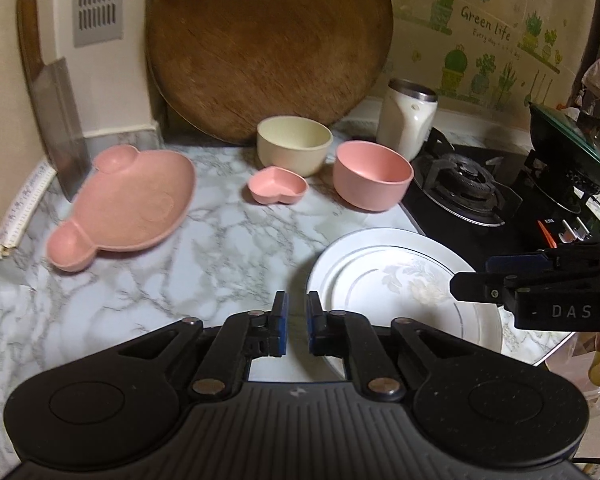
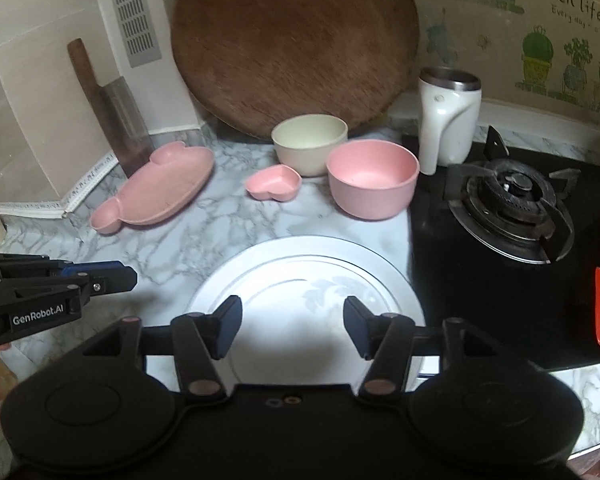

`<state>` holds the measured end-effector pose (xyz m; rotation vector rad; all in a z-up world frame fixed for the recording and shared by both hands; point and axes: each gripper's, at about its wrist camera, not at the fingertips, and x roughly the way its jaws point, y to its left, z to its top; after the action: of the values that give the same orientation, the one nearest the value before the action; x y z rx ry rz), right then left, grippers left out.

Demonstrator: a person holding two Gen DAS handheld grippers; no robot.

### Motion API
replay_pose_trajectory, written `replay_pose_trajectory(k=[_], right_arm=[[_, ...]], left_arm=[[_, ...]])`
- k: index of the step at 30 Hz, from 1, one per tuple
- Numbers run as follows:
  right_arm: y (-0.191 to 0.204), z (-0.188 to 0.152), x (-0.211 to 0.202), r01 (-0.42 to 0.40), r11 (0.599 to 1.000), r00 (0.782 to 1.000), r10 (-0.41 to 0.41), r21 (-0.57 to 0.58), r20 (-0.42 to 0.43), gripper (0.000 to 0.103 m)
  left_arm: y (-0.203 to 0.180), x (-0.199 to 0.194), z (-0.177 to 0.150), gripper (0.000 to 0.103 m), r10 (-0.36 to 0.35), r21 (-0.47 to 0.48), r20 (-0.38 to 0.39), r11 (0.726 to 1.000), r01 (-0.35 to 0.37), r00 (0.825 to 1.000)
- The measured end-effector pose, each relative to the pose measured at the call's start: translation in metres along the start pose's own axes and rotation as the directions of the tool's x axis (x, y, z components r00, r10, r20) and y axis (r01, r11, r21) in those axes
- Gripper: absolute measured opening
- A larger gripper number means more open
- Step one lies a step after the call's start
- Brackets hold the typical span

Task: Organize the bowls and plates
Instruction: 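Open both grippers and lift them off the stacked plates, then move both grippers to the pink bear-shaped plate and close on its rim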

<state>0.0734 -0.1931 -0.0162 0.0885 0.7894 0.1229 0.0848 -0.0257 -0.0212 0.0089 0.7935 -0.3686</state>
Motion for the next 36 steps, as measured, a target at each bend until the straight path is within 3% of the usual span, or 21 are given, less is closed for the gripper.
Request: replay_pose_trajectory(k=[4,6,10,11,13,14,15,24,31,36], right_arm=[[0.02,0.003,-0.006,-0.009,1.0,1.0,0.009,-0.012,0.029,0.067],[0.03,0.006,-0.007,-0.017,1.0,0.999,0.018,-0.021,0.044,0.079],[0.052,0.012,-0.009,-0.023,0.999,0.997,0.026,-0.042,0.072,0.086],[0.057,0.013,-0.009,-0.022,0.999,0.997,0.026,-0.045,0.078,0.089],[0.069,0.017,-0.01,-0.024,0.998,0.995,0.029,-0.057,0.092,0.092],[0.075,0.019,-0.01,-0.023,0.998,0.995,0.03,-0.067,0.097,0.092],[0.08,0.021,-0.009,-0.023,0.997,0.994,0.031,-0.076,0.1,0.092],[0.12,0.053,0.015,-0.059,0.982,0.991,0.079,-0.18,0.11,0.103],[0.131,0.093,0.067,-0.088,0.971,0.991,0.108,-0.222,0.08,0.103],[0.133,0.13,0.117,-0.082,0.978,0.994,0.094,-0.193,0.056,0.103]], left_arm=[[0.011,-0.013,-0.001,0.009,0.016,0.001,0.026,1.0,-0.016,1.0],[0.018,-0.02,-0.001,0.01,0.023,0.0,0.039,1.0,-0.023,0.999],[0.036,-0.034,0.0,0.012,0.035,-0.014,0.07,0.999,-0.034,0.997],[0.04,-0.038,0.0,0.018,0.038,-0.018,0.078,0.999,-0.037,0.996],[0.049,-0.046,0.0,0.038,0.042,-0.032,0.098,0.999,-0.04,0.994],[0.054,-0.05,0.0,0.06,0.049,-0.042,0.112,0.998,-0.044,0.992],[0.059,-0.054,-0.001,0.074,0.058,-0.05,0.132,0.997,-0.052,0.99],[0.101,-0.058,-0.001,0.08,0.189,-0.133,0.159,0.977,-0.169,0.969],[0.131,-0.036,0.01,0.081,0.331,-0.24,0.127,0.925,-0.295,0.935],[0.145,-0.014,0.023,0.081,0.427,-0.286,0.09,0.876,-0.387,0.9]])
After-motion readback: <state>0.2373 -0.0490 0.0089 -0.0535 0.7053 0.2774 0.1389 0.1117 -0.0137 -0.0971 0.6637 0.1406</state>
